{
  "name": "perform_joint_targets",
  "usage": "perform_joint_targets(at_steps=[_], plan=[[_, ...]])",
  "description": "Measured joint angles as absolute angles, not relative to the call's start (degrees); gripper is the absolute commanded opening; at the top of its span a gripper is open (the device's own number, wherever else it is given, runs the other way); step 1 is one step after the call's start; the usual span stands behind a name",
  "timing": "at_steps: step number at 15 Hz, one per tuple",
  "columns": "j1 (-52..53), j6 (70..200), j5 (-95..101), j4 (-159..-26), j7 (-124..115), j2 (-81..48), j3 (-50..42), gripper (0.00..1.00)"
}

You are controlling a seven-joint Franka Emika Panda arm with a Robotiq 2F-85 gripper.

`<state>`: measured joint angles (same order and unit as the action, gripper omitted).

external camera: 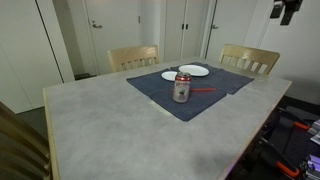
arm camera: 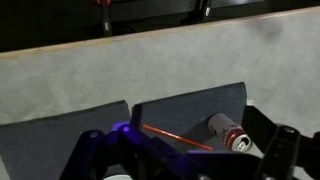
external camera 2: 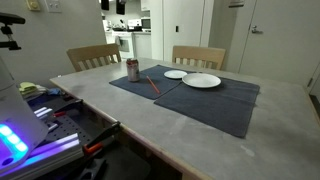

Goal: Pick up the drinking straw from the table and put it in the can drink

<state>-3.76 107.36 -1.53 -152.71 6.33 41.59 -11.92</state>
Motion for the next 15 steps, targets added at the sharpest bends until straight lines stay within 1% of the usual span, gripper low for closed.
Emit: perform_joint_targets(at_steps=[6, 9, 15], plan=[[1.9, 117.3, 0.6, -149.0, 13.1, 27.4, -7.7, 1.0], [2.8, 118.5, 0.8, -145.2, 18.2, 20.6, -7.7, 1.0], [2.9, 119.3, 0.8, -144.1, 19.6, 19.2, -7.6, 1.0]])
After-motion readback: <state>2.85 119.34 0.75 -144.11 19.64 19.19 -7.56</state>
